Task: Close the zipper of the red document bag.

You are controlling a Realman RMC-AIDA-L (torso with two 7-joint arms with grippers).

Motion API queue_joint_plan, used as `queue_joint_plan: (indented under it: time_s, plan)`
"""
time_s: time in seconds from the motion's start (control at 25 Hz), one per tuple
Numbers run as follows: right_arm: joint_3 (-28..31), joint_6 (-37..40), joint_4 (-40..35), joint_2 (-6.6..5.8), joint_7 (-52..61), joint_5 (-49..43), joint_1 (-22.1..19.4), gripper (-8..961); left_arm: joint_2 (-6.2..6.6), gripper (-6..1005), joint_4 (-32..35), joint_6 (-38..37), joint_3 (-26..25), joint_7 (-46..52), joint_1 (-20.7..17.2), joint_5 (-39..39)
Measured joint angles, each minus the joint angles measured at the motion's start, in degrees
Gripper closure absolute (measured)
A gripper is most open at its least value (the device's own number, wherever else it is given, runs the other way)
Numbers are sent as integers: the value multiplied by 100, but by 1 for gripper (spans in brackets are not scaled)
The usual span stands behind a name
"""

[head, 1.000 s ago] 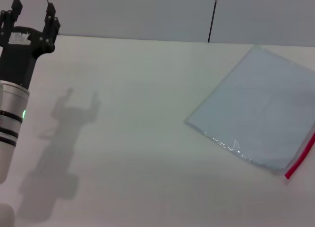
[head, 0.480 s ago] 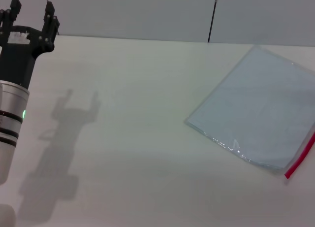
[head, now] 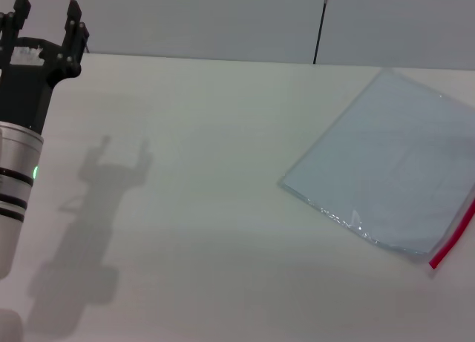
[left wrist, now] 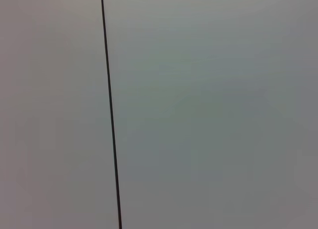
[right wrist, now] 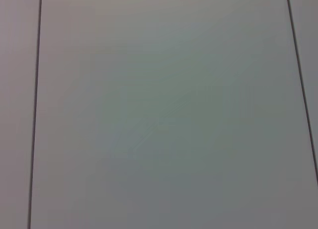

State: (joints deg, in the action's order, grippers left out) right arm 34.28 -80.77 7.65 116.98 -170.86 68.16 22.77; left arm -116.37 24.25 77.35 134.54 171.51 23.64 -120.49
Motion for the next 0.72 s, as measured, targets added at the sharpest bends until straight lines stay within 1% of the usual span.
queue_joint_plan:
  time_s: [0.72]
  plan:
    - [-10,1,-1,-8,0,-20,42,61,0,303,-17,93,21,-4,0,-62]
